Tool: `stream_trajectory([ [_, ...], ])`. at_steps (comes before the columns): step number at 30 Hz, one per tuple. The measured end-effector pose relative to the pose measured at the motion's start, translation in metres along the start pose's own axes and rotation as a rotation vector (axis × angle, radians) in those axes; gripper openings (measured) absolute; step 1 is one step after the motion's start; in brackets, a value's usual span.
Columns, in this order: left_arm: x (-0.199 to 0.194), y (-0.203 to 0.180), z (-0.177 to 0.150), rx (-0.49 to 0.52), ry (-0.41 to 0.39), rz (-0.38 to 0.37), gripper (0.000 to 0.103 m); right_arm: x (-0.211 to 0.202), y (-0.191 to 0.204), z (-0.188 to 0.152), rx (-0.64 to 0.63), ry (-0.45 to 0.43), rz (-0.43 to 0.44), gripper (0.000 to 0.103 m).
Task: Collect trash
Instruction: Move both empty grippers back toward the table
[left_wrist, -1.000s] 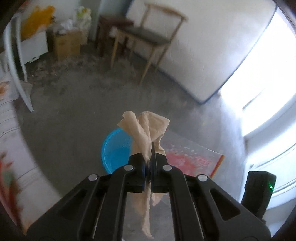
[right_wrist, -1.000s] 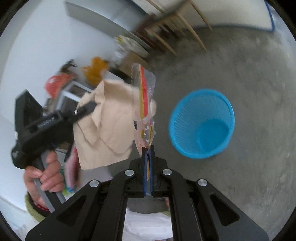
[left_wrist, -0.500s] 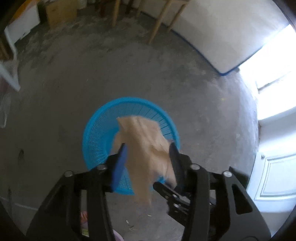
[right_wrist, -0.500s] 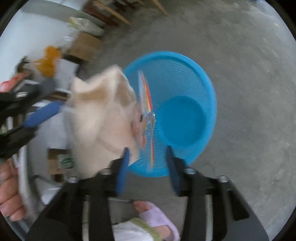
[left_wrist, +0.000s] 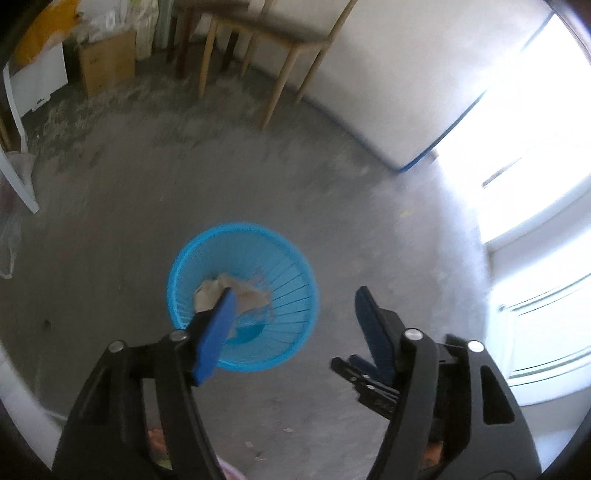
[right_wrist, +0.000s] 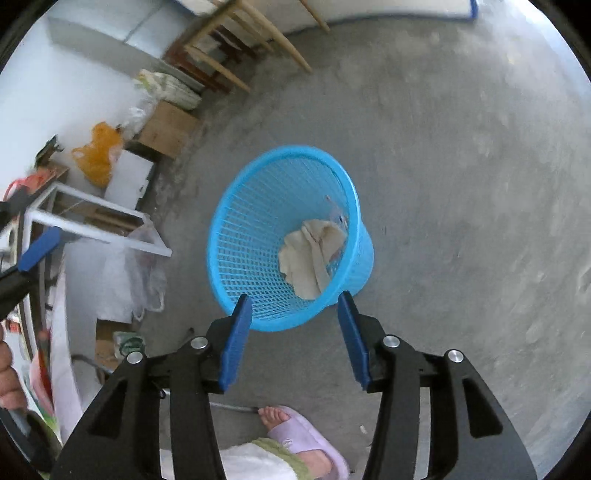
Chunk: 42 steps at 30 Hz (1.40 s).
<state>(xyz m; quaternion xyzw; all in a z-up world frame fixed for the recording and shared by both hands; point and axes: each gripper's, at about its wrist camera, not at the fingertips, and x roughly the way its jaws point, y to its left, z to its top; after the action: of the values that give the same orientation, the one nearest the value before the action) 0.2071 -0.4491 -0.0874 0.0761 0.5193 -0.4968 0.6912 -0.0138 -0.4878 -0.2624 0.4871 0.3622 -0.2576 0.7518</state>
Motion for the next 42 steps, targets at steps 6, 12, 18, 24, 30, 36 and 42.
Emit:
stream_trajectory([
  [6,-0.116,-0.032,-0.062,-0.020,-0.179,-0.072,0.083,-0.089,0.044,-0.018,-0.227,-0.149,-0.039,0.072],
  [12,-0.183,-0.026,-0.144,-0.087,-0.269,-0.069,0.088,-0.151,0.112,-0.042,-0.483,-0.296,-0.167,0.096],
  [18,-0.241,0.021,-0.221,-0.189,-0.345,0.101,0.090,-0.193,0.186,-0.085,-0.744,-0.433,-0.161,0.097],
  [24,-0.299,0.074,-0.295,-0.311,-0.437,0.241,0.093,-0.215,0.265,-0.124,-0.990,-0.346,0.197,0.097],
  [30,-0.310,0.101,-0.341,-0.385,-0.467,0.325,0.094,-0.186,0.357,-0.174,-1.166,-0.048,0.513,0.092],
  [36,-0.299,0.105,-0.370,-0.433,-0.448,0.304,0.094,-0.128,0.417,-0.249,-1.405,0.249,0.611,0.090],
  [42,-0.290,0.102,-0.373,-0.369,-0.405,0.230,0.095,-0.072,0.451,-0.287,-1.558,0.420,0.556,0.090],
])
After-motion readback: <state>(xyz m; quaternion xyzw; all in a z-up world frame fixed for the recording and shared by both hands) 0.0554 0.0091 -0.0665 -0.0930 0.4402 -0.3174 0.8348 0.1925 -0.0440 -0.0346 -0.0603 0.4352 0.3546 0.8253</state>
